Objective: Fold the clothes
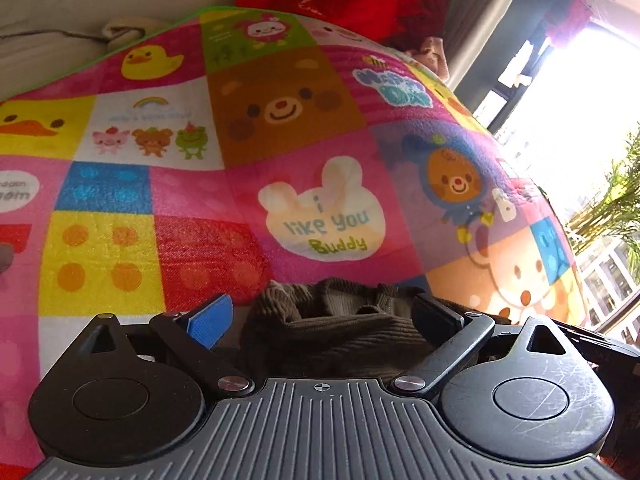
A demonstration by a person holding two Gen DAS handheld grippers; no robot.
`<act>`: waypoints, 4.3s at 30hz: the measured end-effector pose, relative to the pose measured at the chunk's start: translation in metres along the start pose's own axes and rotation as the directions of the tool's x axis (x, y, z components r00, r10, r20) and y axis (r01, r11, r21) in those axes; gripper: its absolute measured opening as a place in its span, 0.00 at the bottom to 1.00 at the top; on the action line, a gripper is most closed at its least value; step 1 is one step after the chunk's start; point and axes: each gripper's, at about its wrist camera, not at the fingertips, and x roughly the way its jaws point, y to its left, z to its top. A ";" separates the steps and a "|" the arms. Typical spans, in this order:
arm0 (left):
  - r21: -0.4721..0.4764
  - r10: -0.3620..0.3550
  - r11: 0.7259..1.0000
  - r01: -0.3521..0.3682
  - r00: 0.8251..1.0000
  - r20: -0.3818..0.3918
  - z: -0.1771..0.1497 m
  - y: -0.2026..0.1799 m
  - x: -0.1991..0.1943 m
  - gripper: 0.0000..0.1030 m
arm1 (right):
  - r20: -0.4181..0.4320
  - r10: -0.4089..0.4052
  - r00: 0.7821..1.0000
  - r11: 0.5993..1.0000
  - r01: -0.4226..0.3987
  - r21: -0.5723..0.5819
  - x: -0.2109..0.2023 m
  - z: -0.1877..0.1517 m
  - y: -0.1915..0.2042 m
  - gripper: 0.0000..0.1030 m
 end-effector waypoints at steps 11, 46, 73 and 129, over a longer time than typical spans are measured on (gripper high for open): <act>-0.026 0.021 0.999 -0.023 0.997 -0.073 -0.016 0.008 0.022 0.96 | -0.060 -0.046 0.997 0.983 0.056 0.176 0.028 -0.020 -0.029 0.49; 0.203 0.110 0.949 -0.242 0.856 0.505 -0.009 -0.066 -0.105 0.12 | -0.008 0.166 0.986 0.945 -0.161 -0.284 0.004 -0.001 0.136 0.37; 0.157 0.101 0.966 -0.205 0.859 0.502 -0.003 -0.059 -0.135 0.12 | -0.172 0.315 0.933 0.906 -0.350 -0.238 0.086 -0.032 0.207 0.21; -0.081 0.012 0.997 -0.021 0.994 -0.112 -0.007 0.033 0.029 0.92 | -0.137 0.022 0.990 0.980 0.005 0.197 0.070 -0.004 -0.023 0.49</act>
